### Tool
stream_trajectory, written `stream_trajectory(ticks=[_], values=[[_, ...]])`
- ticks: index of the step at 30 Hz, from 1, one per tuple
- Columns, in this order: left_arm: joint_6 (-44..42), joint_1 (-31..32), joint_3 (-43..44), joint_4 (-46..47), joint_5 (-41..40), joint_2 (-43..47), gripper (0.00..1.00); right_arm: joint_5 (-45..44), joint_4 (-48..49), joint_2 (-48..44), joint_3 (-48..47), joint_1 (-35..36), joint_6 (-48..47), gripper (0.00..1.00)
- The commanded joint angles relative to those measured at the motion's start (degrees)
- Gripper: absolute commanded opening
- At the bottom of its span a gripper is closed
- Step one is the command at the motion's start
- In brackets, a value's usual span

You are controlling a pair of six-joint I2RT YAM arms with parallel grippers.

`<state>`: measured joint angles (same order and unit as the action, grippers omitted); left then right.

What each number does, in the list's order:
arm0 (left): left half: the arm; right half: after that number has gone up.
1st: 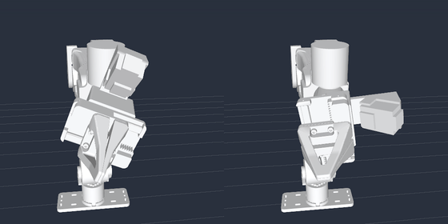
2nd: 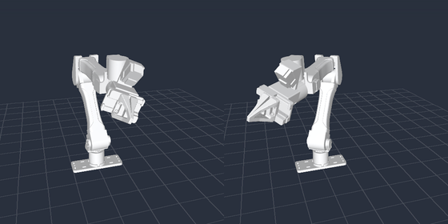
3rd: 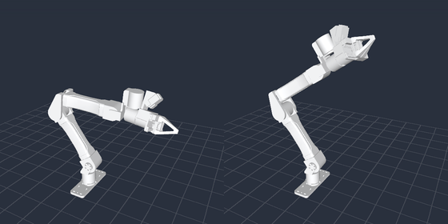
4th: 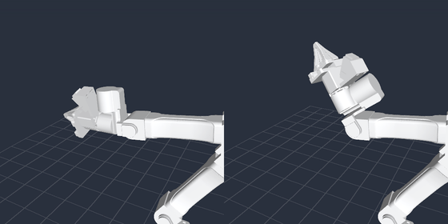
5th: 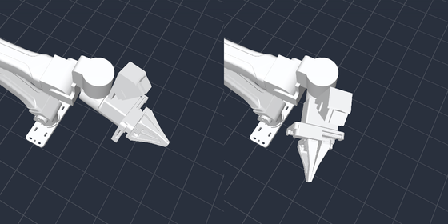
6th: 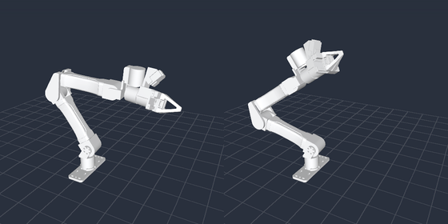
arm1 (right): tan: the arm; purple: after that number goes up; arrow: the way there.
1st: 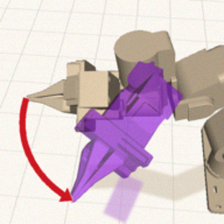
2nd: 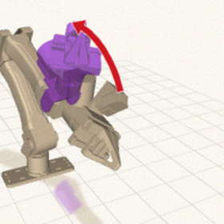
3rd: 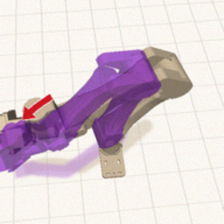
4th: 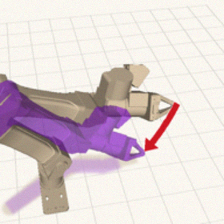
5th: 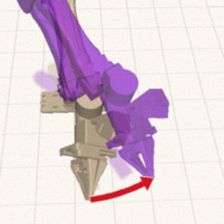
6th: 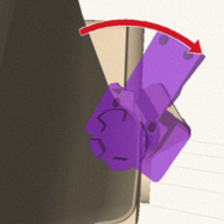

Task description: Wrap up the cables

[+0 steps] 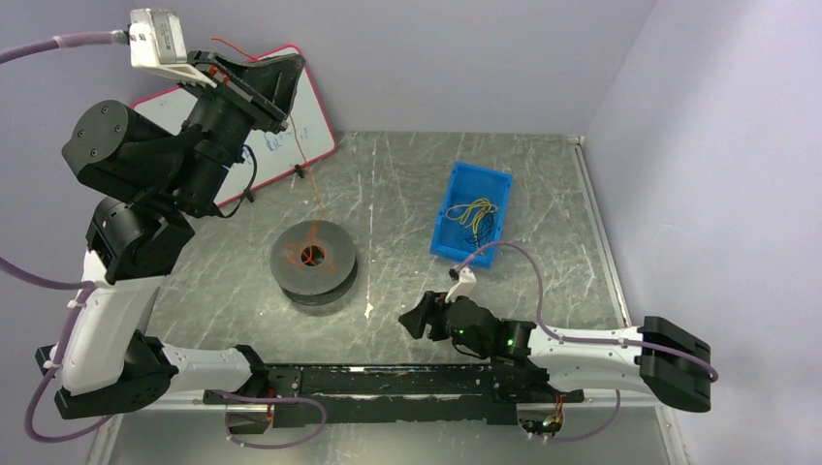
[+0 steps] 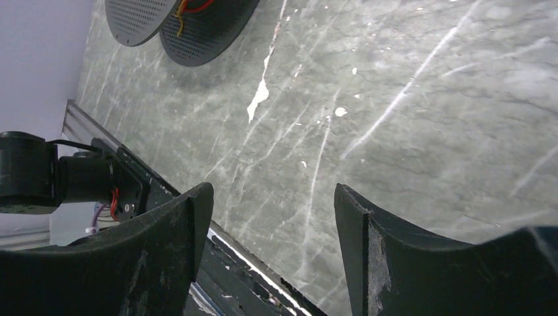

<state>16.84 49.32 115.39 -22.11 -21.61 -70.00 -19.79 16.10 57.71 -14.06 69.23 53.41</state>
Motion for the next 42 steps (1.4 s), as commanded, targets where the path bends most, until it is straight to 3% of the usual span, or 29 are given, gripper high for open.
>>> stream_trajectory(ticks=[1,8,21,33,42], values=[[-1.77,0.29,2.64,0.71,-1.35,-1.28,0.07,-4.38,-5.43,-5.02,1.91,0.35,2.74,0.71],[-0.91,0.27,3.13,0.08,-0.57,-2.16,0.07,-5.37,-10.34,-12.30,0.08,0.46,0.34,0.72],[2.23,0.29,1.21,-2.62,3.87,-1.34,0.07,-5.55,-17.16,-17.86,-13.13,0.40,-12.33,0.74],[7.77,0.23,2.66,-5.99,15.95,-4.75,0.07,-3.22,-8.89,-11.35,-27.03,0.43,-25.97,0.77],[9.70,0.27,1.98,-6.30,21.88,-5.80,0.07,-1.04,0.90,-6.25,-31.68,0.37,-33.97,0.78]])
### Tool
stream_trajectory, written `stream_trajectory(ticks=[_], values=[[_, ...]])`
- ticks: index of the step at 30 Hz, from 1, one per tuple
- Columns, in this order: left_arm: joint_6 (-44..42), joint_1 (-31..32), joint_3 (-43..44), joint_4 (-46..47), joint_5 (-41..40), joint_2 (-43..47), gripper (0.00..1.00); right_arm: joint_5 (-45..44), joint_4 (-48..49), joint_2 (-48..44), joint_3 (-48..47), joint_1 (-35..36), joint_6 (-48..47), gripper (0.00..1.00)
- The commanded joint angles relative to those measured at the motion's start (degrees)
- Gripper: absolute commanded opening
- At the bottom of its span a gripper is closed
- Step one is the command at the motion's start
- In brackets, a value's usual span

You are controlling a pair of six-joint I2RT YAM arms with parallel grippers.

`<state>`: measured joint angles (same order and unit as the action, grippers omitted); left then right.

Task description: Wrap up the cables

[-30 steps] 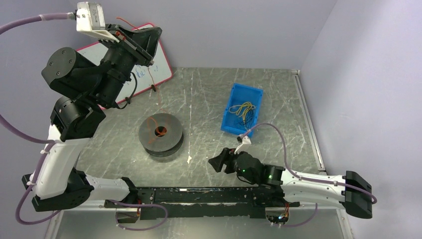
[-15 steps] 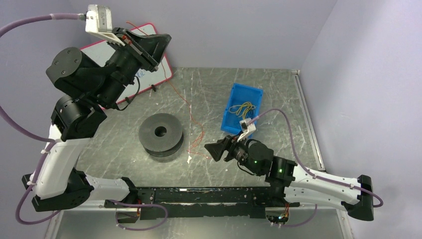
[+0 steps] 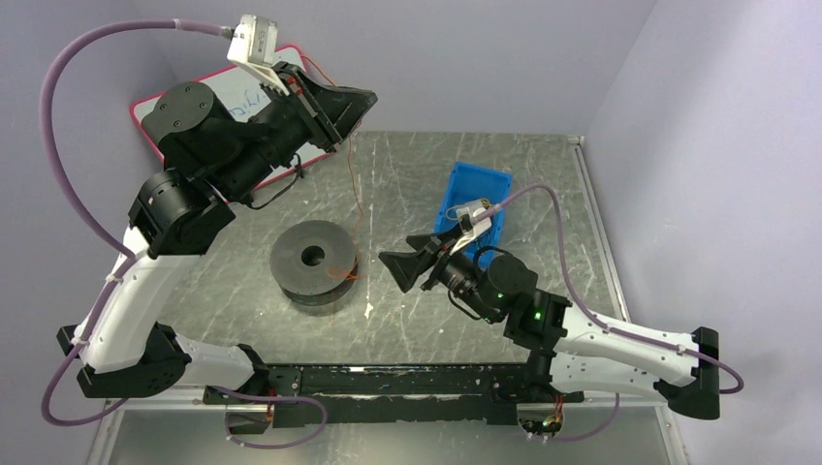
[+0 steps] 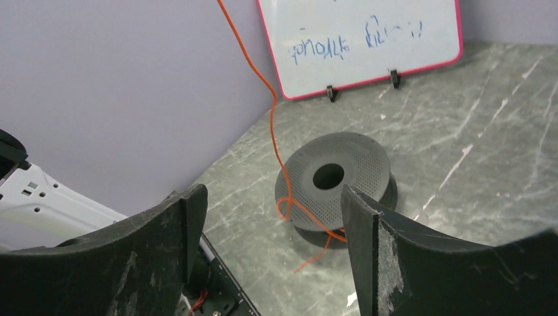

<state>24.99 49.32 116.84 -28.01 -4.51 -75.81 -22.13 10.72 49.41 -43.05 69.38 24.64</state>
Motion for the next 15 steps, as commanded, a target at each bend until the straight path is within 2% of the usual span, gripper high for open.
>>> stream_trajectory(ticks=[1,7,15], values=[[1.81,0.25,0.58,-0.32,5.38,-0.03,0.07,1.50,7.00,2.70,-3.37,0.16,-5.94,0.78],[2.75,0.25,0.54,-0.12,7.80,0.13,0.07,-1.19,10.44,7.46,-6.09,0.04,-10.74,0.78],[3.57,0.23,-0.20,1.02,10.23,0.41,0.07,1.75,14.03,13.72,-7.48,-0.51,-11.21,0.80]])
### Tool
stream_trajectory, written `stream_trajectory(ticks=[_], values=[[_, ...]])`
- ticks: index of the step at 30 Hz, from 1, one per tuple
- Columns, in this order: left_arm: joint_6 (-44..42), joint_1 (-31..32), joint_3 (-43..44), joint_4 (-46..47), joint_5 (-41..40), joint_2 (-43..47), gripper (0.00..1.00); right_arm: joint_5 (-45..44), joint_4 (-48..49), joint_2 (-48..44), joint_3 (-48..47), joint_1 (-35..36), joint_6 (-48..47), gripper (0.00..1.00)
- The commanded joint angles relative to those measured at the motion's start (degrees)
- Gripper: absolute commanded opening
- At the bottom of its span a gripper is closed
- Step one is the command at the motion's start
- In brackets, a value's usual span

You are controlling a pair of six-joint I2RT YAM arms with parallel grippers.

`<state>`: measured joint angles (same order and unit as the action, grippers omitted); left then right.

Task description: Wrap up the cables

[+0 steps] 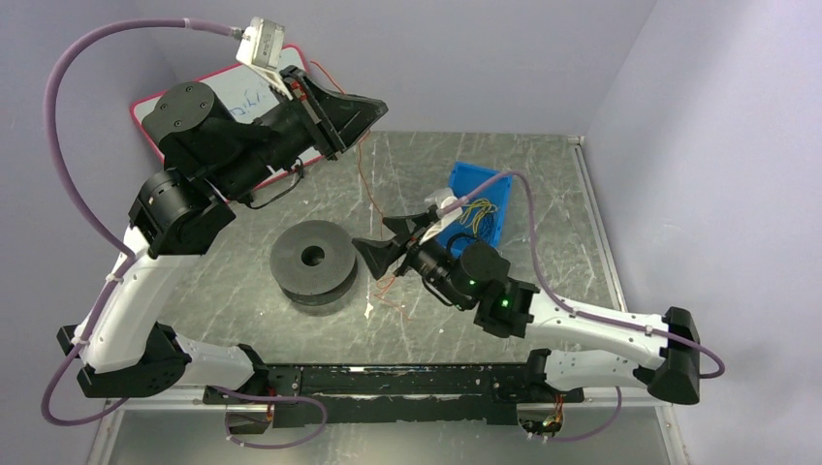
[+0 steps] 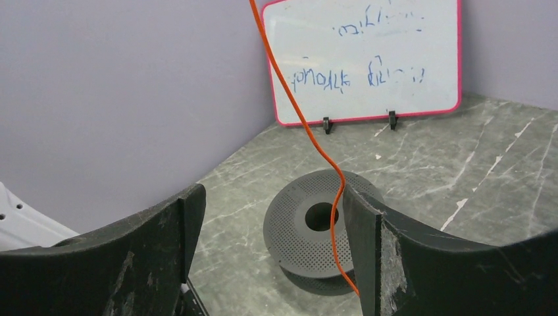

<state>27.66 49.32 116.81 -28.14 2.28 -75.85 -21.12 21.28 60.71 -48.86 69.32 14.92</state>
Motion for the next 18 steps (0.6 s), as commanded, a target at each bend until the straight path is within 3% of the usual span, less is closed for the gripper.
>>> stream_trajectory(ticks=[1,9,18], values=[[0.98,0.27,-0.18,1.08,3.54,0.42,0.07,1.01,3.88,3.15,-1.56,-0.49,-1.52,0.80],[1.41,0.20,-0.30,2.25,6.20,1.00,0.07,3.85,7.24,7.24,1.09,-1.37,1.54,0.74],[-0.23,0.25,1.40,1.52,3.56,1.01,0.07,9.11,10.61,10.36,4.38,-1.63,5.79,0.42]])
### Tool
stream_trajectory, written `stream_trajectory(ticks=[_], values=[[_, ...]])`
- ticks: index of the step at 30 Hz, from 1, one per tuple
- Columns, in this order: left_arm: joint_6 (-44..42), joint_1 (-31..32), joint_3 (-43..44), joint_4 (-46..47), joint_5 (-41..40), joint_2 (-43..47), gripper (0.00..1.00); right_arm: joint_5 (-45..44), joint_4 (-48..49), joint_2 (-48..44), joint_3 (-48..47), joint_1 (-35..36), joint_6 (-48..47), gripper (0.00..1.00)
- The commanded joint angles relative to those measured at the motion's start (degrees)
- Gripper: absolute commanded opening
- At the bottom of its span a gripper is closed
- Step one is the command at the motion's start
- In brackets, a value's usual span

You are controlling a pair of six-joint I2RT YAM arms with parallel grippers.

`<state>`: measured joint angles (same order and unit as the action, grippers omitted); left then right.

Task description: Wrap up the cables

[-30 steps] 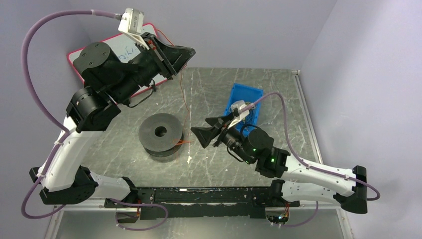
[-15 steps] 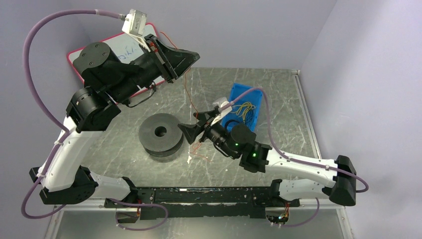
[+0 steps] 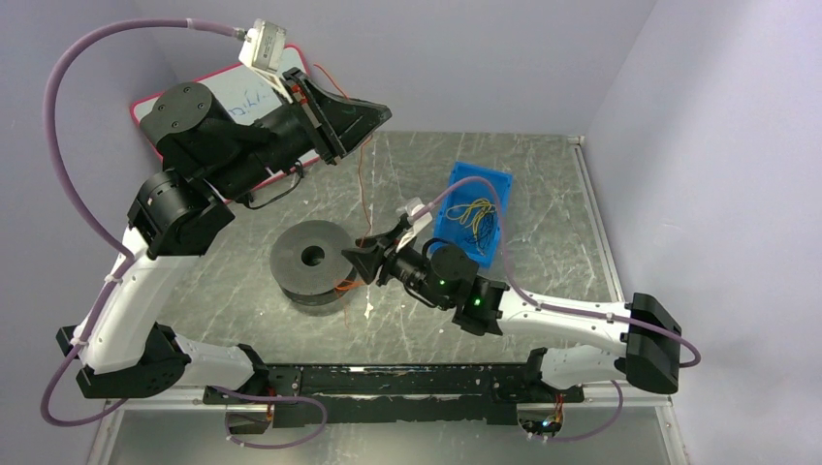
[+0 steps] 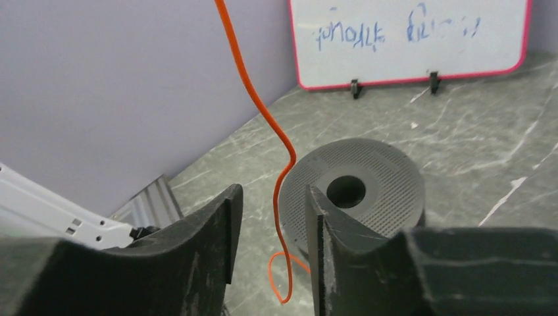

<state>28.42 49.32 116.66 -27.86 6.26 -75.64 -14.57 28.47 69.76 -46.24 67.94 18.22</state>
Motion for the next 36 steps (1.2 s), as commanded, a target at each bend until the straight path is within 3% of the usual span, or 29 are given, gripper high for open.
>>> stream_trajectory(ticks=[1,10,36], values=[[-1.22,0.29,1.86,1.18,-0.70,0.68,0.07,2.91,3.70,1.53,2.17,-0.20,2.92,0.40],[-2.81,0.27,3.72,1.68,-3.35,-0.04,0.07,7.10,6.54,2.33,6.40,-0.20,6.04,0.22],[-4.79,0.25,6.44,2.43,-8.45,0.14,0.07,5.18,8.61,-3.94,26.20,-0.20,15.75,0.11]])
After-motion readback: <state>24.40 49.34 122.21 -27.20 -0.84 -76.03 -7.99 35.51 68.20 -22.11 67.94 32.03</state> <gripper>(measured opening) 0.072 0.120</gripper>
